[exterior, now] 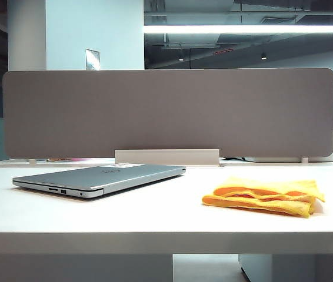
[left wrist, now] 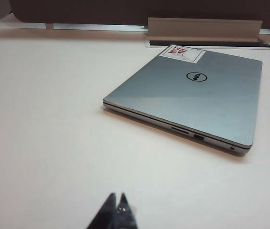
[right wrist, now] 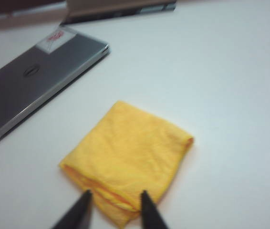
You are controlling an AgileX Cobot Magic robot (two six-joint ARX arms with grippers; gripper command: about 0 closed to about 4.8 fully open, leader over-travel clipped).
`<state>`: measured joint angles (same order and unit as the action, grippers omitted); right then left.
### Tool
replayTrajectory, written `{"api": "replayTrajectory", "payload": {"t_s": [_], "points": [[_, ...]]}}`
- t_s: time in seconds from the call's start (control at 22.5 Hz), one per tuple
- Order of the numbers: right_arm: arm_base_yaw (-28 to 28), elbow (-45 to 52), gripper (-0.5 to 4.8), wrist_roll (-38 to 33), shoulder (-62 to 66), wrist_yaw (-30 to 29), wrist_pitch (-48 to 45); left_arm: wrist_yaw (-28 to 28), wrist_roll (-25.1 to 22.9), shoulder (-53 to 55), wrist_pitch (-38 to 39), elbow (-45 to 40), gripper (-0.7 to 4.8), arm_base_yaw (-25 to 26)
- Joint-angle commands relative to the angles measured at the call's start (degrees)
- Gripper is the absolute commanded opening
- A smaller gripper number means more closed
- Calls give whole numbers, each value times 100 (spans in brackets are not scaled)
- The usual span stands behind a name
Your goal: Pick up the yellow rag and put it over the laptop.
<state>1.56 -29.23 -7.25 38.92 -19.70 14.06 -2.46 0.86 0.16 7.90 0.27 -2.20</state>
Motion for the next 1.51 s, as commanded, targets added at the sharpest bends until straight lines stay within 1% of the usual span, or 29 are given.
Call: {"api": "replayTrajectory", "payload": {"t_s": [0.04, 0.13, 0.36, 0.4, 0.49, 0.58, 0.67, 0.98, 1.07, 1.24, 1.51], "points": [[-328, -365, 245, 24, 610, -101, -94, -35, -44, 7, -72, 17, -6, 15], [-555, -581, 287, 146, 1054, -101, -101, -33, -44, 7, -74, 17, -6, 15], [-1095, -1049, 290, 595, 2028, -72, -103, -35, -44, 7, -72, 17, -6, 15], [-1202, -1163, 301, 682, 2253, -48, -105, -33, -44, 7, -72, 17, -6, 15], [-1351, -1329, 345, 791, 2586, 63, -105, -35, -42, 7, -72, 17, -6, 15], [-1510, -1512, 404, 892, 2935, 173, -94, -33, -42, 7, -72, 17, -6, 15], [-1626, -1700, 424, 1003, 3254, 223, -55, -35, -44, 7, -72, 17, -6, 15], [-2004, -2229, 438, 1209, 4385, 380, 26, -35, -42, 7, -74, 17, -6, 15], [-2234, -2326, 479, 1248, 4778, 636, 114, -35, -42, 7, -74, 17, -6, 15], [-2507, -2326, 479, 1333, 5160, 837, 157, -33, -42, 7, -76, 17, -6, 15], [-2730, -2326, 479, 1344, 5449, 1513, 208, -35, -42, 7, -76, 17, -6, 15]]}}
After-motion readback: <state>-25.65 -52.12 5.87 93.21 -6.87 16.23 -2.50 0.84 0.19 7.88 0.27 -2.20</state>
